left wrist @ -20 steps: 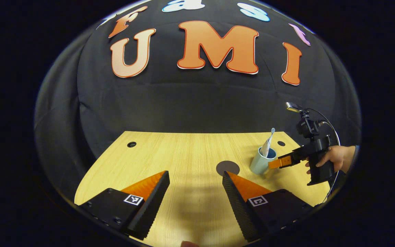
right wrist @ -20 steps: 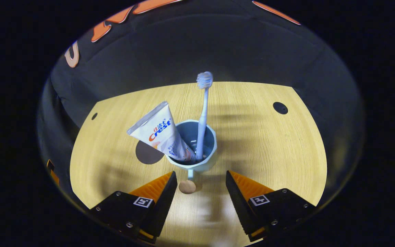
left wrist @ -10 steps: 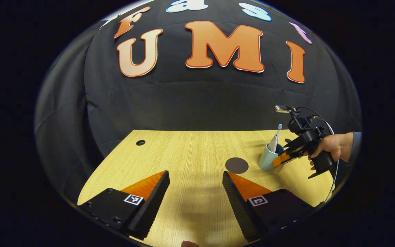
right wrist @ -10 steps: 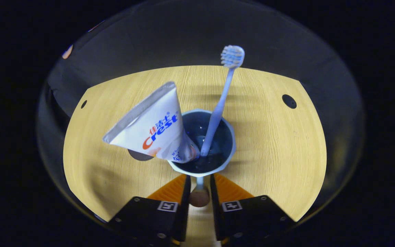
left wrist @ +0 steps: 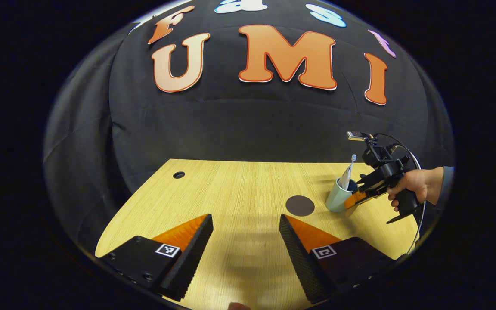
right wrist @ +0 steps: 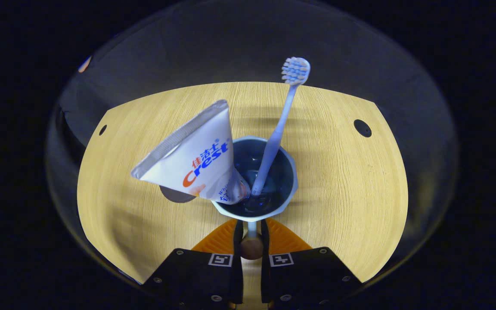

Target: Put the toothbrush and toothpaste on the desktop into the cup, then pick up the cup and place it on the coaster on the desktop.

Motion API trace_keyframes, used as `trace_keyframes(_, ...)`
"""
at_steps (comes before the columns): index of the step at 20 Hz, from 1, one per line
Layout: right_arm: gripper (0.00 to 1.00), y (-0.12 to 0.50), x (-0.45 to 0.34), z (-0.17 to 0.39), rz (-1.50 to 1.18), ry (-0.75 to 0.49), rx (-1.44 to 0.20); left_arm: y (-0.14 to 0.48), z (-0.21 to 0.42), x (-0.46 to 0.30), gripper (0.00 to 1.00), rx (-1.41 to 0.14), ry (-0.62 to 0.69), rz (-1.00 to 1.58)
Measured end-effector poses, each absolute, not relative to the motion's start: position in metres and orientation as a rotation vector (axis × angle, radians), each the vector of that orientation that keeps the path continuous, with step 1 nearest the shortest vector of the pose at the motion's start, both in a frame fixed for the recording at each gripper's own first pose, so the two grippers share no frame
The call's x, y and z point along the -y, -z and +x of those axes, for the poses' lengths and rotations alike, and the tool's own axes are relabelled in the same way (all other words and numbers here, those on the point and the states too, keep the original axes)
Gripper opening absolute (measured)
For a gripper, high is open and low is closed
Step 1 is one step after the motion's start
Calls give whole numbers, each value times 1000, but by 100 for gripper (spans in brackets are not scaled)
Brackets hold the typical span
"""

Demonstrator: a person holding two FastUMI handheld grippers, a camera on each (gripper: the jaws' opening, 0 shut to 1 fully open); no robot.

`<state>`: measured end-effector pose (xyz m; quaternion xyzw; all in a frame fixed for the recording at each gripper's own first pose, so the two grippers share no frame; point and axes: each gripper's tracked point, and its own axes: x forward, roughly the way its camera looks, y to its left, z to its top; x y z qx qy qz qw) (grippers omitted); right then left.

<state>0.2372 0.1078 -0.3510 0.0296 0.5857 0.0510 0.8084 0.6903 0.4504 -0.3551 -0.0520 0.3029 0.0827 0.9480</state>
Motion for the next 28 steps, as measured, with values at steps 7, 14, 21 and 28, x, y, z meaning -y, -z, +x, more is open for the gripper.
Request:
trace_keyframes(7,16,350,-106,247,39,-191,-1191,356,674,-458,95,-629,-173,-71)
trace_keyframes(14,17,353,-106,247,17,-255,-1183,361,647,-467,94,-652,-197,-87)
trace_keyframes(21,17,350,-102,246,-26,-280,-1239,367,634,-482,94,-682,-235,-105)
trace_keyframes(28,28,347,-92,245,-23,-266,-1202,369,643,-471,94,-696,-206,-121)
